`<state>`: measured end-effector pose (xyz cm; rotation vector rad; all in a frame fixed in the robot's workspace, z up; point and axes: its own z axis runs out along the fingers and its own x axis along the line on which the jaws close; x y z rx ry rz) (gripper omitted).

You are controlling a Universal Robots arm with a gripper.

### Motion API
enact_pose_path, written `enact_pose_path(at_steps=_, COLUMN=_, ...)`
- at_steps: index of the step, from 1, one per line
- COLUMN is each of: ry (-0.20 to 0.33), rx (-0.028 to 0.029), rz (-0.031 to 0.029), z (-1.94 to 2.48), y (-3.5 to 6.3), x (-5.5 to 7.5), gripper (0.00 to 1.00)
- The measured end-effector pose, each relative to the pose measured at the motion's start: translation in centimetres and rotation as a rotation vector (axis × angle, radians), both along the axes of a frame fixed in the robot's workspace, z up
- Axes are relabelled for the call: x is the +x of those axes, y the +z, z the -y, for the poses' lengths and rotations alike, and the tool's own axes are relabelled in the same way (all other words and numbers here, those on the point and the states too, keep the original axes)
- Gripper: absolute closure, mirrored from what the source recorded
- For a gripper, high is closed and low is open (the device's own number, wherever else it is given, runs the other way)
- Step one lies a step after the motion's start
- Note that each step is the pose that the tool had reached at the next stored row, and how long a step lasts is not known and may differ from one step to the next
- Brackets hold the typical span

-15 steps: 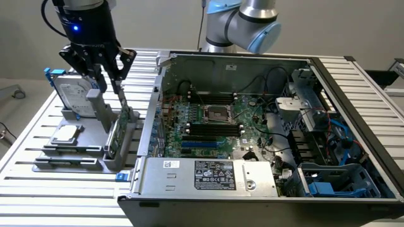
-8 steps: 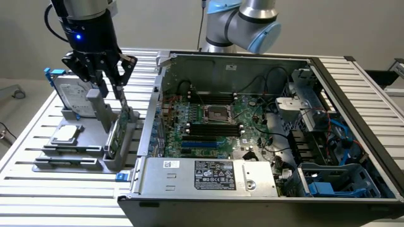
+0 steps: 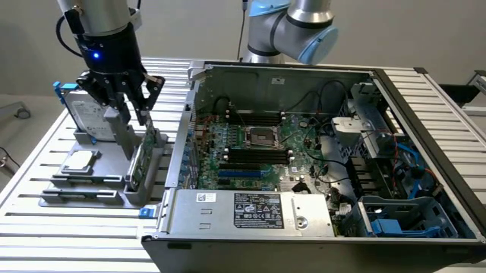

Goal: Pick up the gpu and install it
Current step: 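Pick up the gpu and move the gpu toward the slot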

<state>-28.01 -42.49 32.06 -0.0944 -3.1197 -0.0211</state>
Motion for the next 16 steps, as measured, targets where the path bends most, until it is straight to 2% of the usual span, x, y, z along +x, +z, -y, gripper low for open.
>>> enact_pose_path(at_steps=9, ry=0.004, rx=0.0001, rz=0.0000, z=0.17, y=-1.63, x=-0.8, gripper=0.64)
enact_pose_path(at_steps=16, ry=0.036, rx=0.0000, rz=0.0000, z=0.18, y=-2.90, x=-1.2, gripper=0.64)
